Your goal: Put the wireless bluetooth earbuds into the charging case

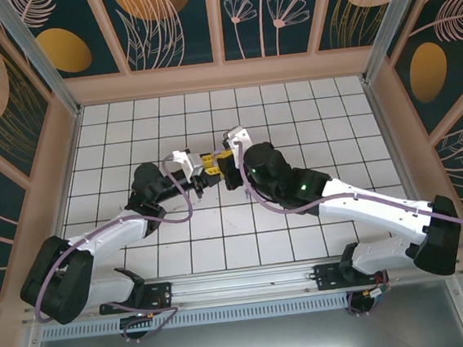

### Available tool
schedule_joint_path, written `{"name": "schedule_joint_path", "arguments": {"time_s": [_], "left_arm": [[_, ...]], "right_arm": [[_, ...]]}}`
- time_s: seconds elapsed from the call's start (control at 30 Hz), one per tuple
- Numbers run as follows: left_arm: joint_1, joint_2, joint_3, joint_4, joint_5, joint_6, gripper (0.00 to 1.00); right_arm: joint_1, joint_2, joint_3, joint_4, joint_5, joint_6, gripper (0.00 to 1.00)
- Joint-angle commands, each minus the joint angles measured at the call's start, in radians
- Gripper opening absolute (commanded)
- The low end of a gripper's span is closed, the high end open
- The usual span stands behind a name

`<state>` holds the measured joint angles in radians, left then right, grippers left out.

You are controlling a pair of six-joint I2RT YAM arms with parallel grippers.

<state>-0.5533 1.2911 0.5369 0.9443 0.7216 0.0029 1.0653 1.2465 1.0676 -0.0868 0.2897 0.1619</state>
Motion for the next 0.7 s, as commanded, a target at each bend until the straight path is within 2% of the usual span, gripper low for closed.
{"name": "schedule_joint_path", "arguments": {"time_s": [0.0, 0.17, 0.27, 0.43, 0.67], "left_arm": [[-0.02, -0.019, 0.035, 0.123, 0.063, 0.003, 0.0], [-0.02, -0.01, 0.031, 0.128, 0.052, -0.001, 0.0], [-0.02, -0.003, 0.023, 0.138, 0.041, -0.004, 0.0], [-0.02, 0.007, -0.004, 0.205, -0.005, -0.028, 0.0], [-0.02, 0.026, -0.034, 0.28, -0.098, -0.063, 0.0]], "right_arm": [[0.018, 0.037, 0.018, -0.075, -0.021, 0.009, 0.11], [0.002, 0.009, 0.089, -0.108, -0.001, 0.086, 0.53], [-0.019, -0.045, 0.122, -0.114, -0.005, 0.13, 0.65], [-0.066, -0.149, 0.122, -0.132, 0.003, 0.226, 0.7], [-0.15, -0.254, 0.027, -0.235, 0.111, 0.41, 0.71]]}}
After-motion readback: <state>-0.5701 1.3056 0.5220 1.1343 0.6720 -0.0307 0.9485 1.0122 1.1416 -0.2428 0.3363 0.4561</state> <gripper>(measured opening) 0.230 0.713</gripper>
